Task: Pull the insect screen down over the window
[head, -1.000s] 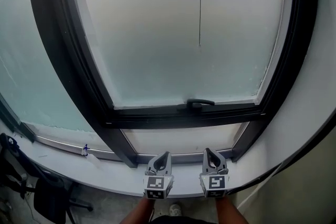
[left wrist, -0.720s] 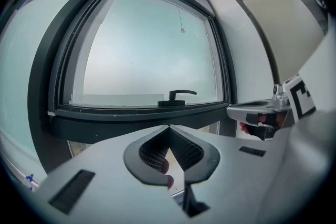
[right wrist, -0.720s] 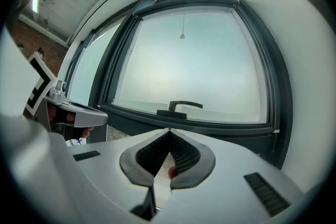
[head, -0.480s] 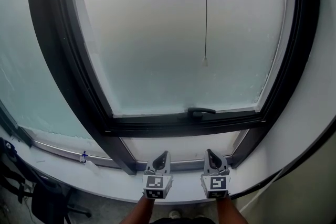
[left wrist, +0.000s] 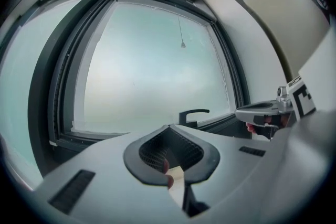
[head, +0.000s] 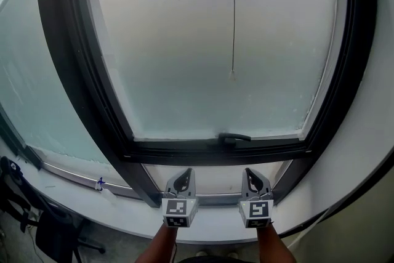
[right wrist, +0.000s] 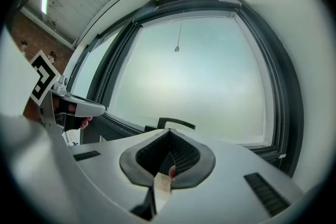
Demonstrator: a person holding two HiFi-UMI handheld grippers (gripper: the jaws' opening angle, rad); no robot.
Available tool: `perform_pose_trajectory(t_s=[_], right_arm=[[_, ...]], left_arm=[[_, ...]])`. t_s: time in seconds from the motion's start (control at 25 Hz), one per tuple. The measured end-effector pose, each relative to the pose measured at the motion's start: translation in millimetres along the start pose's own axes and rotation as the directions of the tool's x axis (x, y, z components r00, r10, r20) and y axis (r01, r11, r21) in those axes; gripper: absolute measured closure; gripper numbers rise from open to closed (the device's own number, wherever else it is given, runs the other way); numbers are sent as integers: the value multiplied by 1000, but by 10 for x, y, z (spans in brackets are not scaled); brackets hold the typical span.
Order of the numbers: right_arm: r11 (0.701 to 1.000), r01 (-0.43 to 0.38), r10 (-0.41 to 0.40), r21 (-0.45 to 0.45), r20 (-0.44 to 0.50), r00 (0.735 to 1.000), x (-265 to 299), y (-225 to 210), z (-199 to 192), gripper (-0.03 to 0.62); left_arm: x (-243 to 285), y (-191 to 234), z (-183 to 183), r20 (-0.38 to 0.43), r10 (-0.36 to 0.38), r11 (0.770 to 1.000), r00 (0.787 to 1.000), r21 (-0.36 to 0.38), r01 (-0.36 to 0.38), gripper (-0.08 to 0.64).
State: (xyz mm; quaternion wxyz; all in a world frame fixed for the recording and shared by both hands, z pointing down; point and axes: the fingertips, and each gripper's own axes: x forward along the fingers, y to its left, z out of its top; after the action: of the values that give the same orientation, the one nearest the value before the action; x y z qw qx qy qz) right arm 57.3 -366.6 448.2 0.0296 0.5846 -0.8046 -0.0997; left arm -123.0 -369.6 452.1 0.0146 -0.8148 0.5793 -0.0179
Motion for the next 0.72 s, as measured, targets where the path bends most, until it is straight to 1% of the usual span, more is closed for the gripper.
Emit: perform_pose_trajectory(t_s=[0.16,0.28,0.32,0.44,0.48,0.6,0.72], right_arm=[[1000,0,0,-25,12,1000,48,-87,102,588],[998,2,0,-56,42,999,109,-156,295,588],[998,0,3,-69,46,999,134,-176,380,588],[994,11,-3,-107,71,997,250,-279,615,588],[993,15,-6,-114,79,997,301,-316,687,588],[992,33,-22,-123,97,995,437,-430,892,588],[987,46,-29,-154,110,994,522,-543,1076,588]], left_arm=[[76,54,205,30,12,1000,999,21,-13,557],[149,92,426,63,7,1000,998,14,-8,557],[174,117,501,74,8,1000,997,25,-10,557],[270,284,657,90,31,992,995,117,-41,557],[304,349,700,94,40,989,995,136,-53,557],[399,452,874,123,59,988,991,135,-75,557],[518,422,1063,169,64,986,984,140,-88,557]])
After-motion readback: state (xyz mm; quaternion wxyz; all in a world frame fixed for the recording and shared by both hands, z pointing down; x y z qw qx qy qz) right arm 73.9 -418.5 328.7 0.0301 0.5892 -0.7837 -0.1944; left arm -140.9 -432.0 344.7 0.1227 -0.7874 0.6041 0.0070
